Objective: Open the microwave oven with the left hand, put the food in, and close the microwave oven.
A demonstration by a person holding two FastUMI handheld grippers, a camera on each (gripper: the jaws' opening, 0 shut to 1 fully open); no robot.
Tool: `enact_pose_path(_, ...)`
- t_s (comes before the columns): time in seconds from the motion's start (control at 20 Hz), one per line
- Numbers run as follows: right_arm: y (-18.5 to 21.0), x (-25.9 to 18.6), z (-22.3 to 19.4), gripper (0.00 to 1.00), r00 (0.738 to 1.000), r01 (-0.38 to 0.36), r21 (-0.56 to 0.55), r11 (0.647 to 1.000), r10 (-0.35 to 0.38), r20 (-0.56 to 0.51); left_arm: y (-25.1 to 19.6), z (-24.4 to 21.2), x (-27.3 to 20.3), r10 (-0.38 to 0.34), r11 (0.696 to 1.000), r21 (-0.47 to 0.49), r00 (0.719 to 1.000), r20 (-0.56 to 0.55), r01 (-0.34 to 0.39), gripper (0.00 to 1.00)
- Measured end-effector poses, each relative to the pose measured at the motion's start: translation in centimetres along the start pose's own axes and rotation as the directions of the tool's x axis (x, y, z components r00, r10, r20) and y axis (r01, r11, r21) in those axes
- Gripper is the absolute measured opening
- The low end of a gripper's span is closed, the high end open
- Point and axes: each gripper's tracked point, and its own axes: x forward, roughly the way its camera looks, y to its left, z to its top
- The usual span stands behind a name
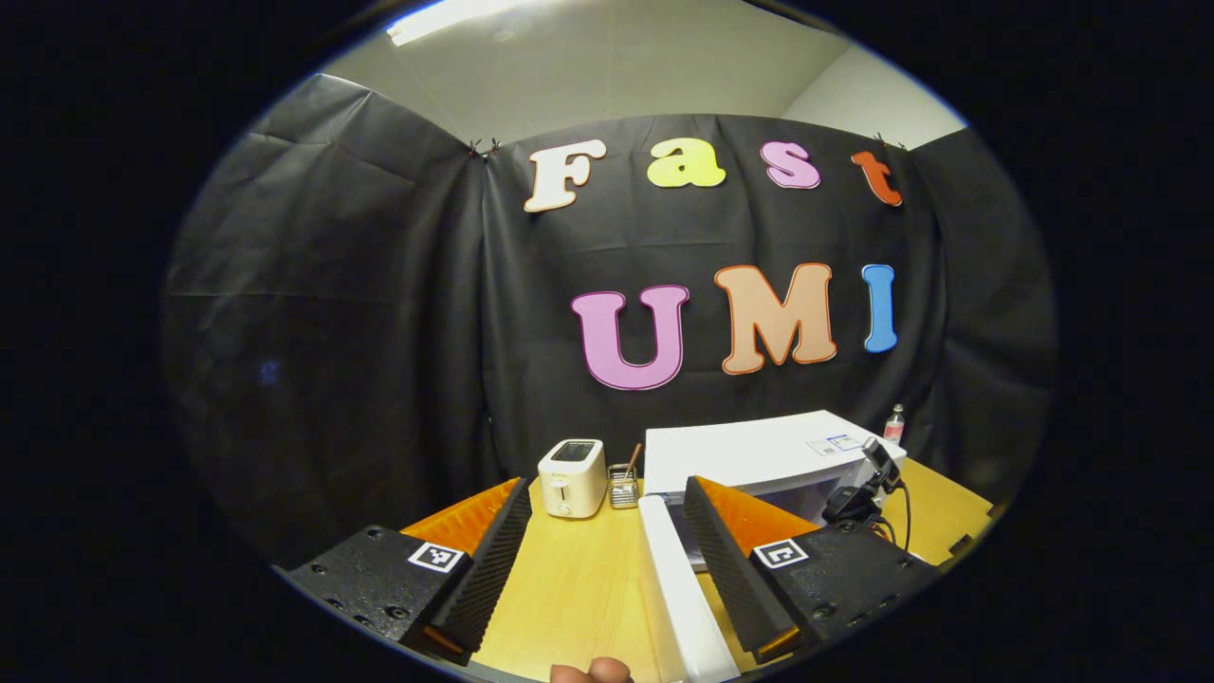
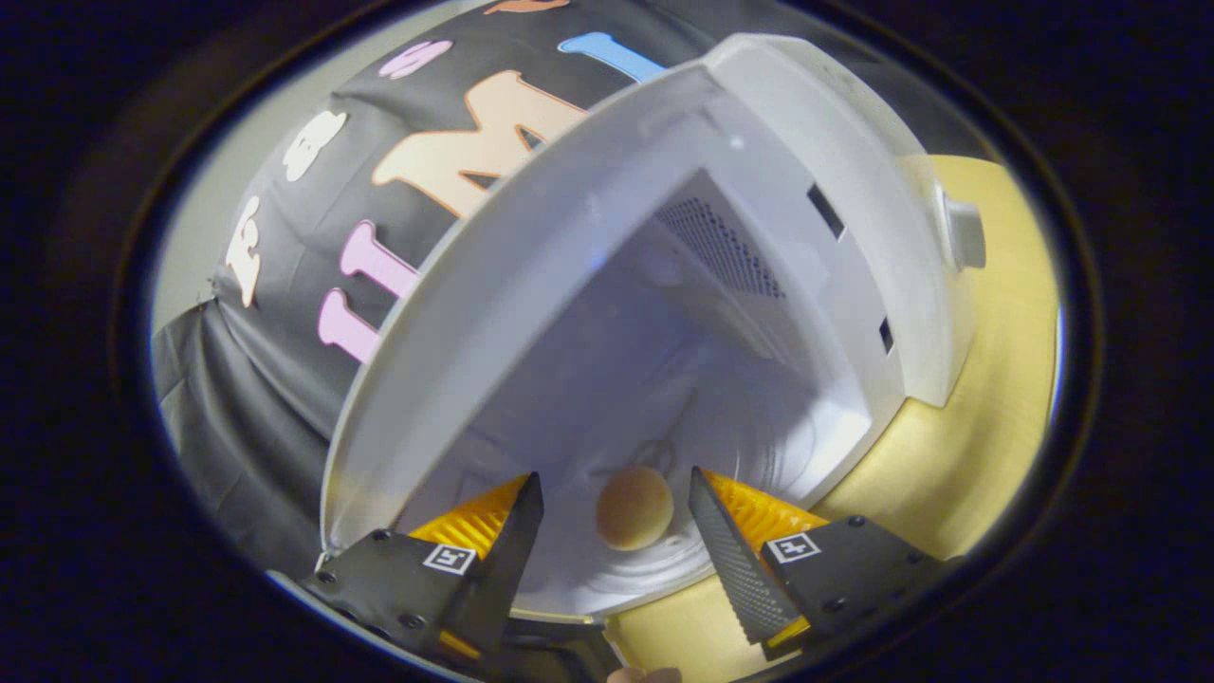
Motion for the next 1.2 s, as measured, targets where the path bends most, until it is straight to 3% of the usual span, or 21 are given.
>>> enact_pose_path(0.35, 0.4, -6.6, 3.5, 0.95, 0.993, -0.115, -0.190, 0.975, 0.112, -0.026, 2.3, -1.0, -4.5, 0.125, 0.992, -0.010, 0.992, 0.001, -0.125, 0.95)
enact_pose_path(0.45, 0.3, -8.8, 5.0, 0.95, 0.990, -0.140, -0.284, 0.949, 0.138, -0.028, 3.2, -2.3, -5.7, 0.163, 0.986, -0.029, 0.986, -0.028, -0.164, 0.94)
enact_pose_path(0.5, 0.5, -10.0, 6.0, 0.84, 0.987, -0.159, -0.334, 0.929, 0.160, -0.025, 3.4, -3.3, -6.4, 0.175, 0.983, -0.043, 0.983, -0.048, -0.177, 0.92)
enact_pose_path(0.55, 1.0, -11.3, 6.9, 0.84, 0.982, -0.183, -0.377, 0.908, 0.189, -0.021, 3.7, -3.9, -6.8, 0.188, 0.980, -0.057, 0.980, -0.064, -0.192, 0.90)
enact_pose_path(0.6, 1.4, -12.4, 8.0, 0.95, 0.978, -0.196, -0.411, 0.890, 0.210, -0.012, 4.1, -4.7, -7.1, 0.198, 0.977, -0.068, 0.976, -0.086, -0.204, 0.89)
enact_pose_path(0.7, 2.4, -15.1, 10.5, 0.95, 0.969, -0.216, -0.449, 0.867, 0.247, 0.013, 4.5, -6.2, -7.9, 0.207, 0.974, -0.074, 0.972, -0.114, -0.216, 0.83)
enact_pose_path(0.75, 2.8, -16.0, 11.8, 0.84, 0.965, -0.217, -0.463, 0.860, 0.259, 0.028, 4.8, -6.7, -8.0, 0.213, 0.972, -0.072, 0.969, -0.122, -0.223, 0.82)
enact_pose_path(0.8, 3.1, -16.8, 12.9, 0.84, 0.963, -0.218, -0.485, 0.847, 0.268, 0.036, 5.0, -7.6, -8.2, 0.216, 0.972, -0.068, 0.967, -0.139, -0.227, 0.80)
enact_pose_path(0.85, 3.2, -17.5, 14.1, 0.95, 0.963, -0.215, -0.498, 0.840, 0.268, 0.038, 5.4, -8.5, -8.5, 0.229, 0.968, -0.062, 0.960, -0.160, -0.241, 0.77)
enact_pose_path(0.9, 3.4, -18.1, 15.3, 0.84, 0.962, -0.213, -0.502, 0.838, 0.269, 0.043, 5.8, -9.3, -8.7, 0.242, 0.965, -0.058, 0.955, -0.173, -0.255, 0.75)
enact_pose_path(0.95, 3.6, -18.5, 16.8, 0.84, 0.963, -0.202, -0.502, 0.841, 0.264, 0.055, 6.4, -9.9, -9.0, 0.268, 0.958, -0.055, 0.946, -0.185, -0.282, 0.73)
enact_pose_path(1.0, 3.8, -19.1, 18.2, 0.84, 0.962, -0.194, -0.500, 0.844, 0.263, 0.071, 6.9, -10.5, -9.1, 0.290, 0.951, -0.052, 0.937, -0.195, -0.305, 0.63)
enact_pose_path(1.05, 4.1, -19.7, 19.6, 0.95, 0.960, -0.190, -0.501, 0.844, 0.268, 0.087, 6.9, -11.5, -9.2, 0.298, 0.947, -0.057, 0.931, -0.209, -0.315, 0.55)
enact_pose_path(1.1, 4.4, -20.4, 20.8, 0.95, 0.957, -0.184, -0.508, 0.841, 0.272, 0.103, 6.9, -12.7, -9.7, 0.303, 0.945, -0.055, 0.925, -0.229, -0.323, 0.41)
enact_pose_path(1.15, 4.6, -20.9, 21.9, 0.84, 0.953, -0.178, -0.522, 0.834, 0.277, 0.119, 7.2, -14.0, -9.9, 0.325, 0.937, -0.042, 0.911, -0.255, -0.346, 0.27)
enact_pose_path(1.2, 4.8, -21.5, 23.1, 0.84, 0.950, -0.169, -0.537, 0.826, 0.282, 0.135, 7.4, -15.6, -10.0, 0.337, 0.931, -0.036, 0.895, -0.291, -0.362, 0.15)
